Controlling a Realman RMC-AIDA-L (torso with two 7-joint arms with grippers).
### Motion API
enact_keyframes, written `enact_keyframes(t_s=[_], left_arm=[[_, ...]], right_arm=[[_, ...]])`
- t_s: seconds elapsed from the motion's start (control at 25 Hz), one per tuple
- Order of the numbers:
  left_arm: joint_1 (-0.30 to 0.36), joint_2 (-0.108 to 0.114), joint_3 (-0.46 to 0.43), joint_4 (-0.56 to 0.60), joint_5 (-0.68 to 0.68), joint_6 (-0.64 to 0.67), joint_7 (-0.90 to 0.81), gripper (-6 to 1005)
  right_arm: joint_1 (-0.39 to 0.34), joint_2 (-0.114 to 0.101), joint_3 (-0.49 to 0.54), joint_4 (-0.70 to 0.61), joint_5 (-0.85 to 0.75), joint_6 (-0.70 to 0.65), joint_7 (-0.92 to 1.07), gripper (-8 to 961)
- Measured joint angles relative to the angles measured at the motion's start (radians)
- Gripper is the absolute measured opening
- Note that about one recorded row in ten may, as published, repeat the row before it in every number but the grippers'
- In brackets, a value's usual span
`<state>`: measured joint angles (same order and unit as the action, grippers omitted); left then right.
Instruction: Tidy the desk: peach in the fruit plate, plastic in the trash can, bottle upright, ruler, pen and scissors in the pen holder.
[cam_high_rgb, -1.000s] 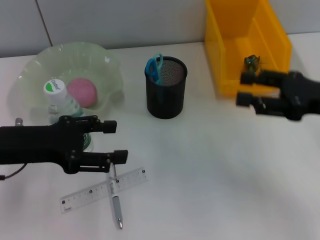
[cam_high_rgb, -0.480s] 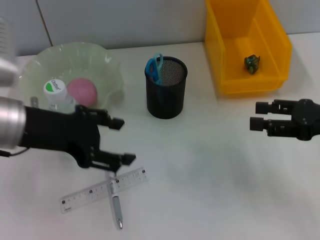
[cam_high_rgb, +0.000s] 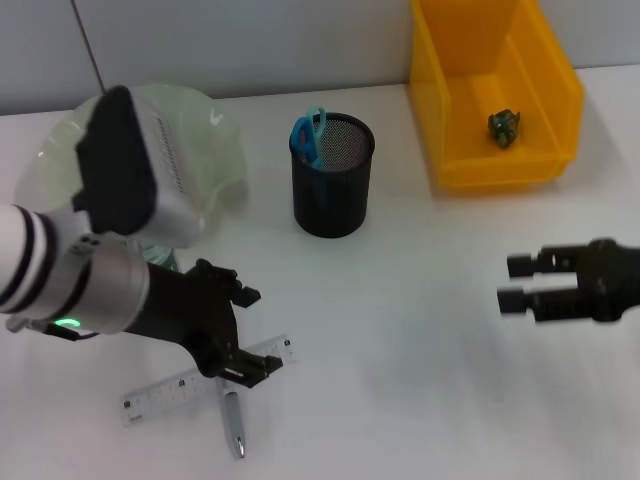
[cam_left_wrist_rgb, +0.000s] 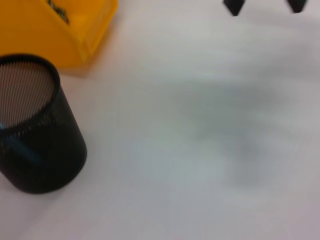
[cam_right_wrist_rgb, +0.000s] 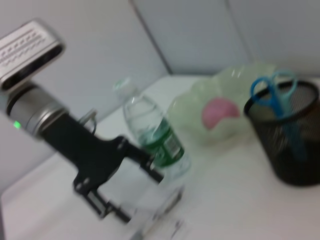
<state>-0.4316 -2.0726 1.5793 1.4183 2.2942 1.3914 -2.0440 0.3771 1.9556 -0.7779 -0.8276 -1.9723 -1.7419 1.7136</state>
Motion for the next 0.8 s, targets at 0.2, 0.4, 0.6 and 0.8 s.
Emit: enact_keyframes(t_s=[0.2, 0.4, 0.6, 0.8], left_arm=[[-0.021, 0.0, 0.023, -0.03, 0.014, -0.013, -0.027, 811], [-0.065, 0.0, 0.013, -0.101, 0.009, -0.006, -0.069, 811], [-0.099, 0.0, -0.003, -0.135, 0.009, 0.01, -0.106, 810], [-0.109, 0.0, 0.001, -0.148, 0.017, 0.008, -0.123, 811]], right_arm=[[0.016, 0.002, 0.0, -0.03, -0.071, -0.047, -0.037, 723], [0.014, 0.027, -0.004, -0.12, -0.162, -0.059, -0.106, 723], [0.052, 0.042, -0.006, -0.155, -0.245, -0.093, -0.142, 723], [0.074, 0.046, -0.01, -0.17, -0.248, -0.128, -0.164, 723]])
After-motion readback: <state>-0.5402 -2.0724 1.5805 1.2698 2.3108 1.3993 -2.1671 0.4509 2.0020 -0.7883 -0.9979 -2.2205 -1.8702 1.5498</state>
